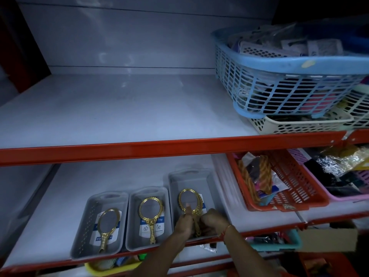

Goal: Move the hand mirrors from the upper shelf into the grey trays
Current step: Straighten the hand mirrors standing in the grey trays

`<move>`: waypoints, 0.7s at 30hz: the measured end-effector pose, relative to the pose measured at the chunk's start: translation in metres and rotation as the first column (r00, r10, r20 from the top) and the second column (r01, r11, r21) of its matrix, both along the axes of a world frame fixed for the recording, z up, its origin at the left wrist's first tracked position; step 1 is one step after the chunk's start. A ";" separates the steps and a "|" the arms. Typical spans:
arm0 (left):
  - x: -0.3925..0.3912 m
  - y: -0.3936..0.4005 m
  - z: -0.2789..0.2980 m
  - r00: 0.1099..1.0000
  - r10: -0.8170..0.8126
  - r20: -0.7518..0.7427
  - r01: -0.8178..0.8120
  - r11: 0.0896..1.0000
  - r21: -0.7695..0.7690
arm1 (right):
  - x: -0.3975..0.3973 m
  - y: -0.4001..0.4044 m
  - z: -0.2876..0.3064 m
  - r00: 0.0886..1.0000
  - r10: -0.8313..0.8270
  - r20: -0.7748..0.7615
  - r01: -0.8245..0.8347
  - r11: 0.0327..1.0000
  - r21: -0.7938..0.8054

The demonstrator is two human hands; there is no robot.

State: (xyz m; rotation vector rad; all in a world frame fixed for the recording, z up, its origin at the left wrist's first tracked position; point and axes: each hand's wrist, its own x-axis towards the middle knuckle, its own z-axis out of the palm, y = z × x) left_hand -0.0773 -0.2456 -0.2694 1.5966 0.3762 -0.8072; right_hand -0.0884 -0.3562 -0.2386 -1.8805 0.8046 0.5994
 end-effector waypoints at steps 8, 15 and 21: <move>-0.007 0.001 0.016 1.000 -0.024 0.002 0.025 1.000 -0.002 | -0.002 0.004 0.014 0.998 0.056 -0.020 -0.057 0.995 -0.083; 0.002 0.005 0.007 0.993 0.076 -0.091 -0.082 0.994 -0.065 | -0.003 -0.006 0.002 0.993 -0.119 -0.016 0.120 0.985 0.121; 0.005 0.002 0.003 0.988 0.051 -0.143 -0.066 0.993 -0.099 | -0.004 -0.005 0.008 0.989 -0.143 -0.036 0.147 0.975 0.167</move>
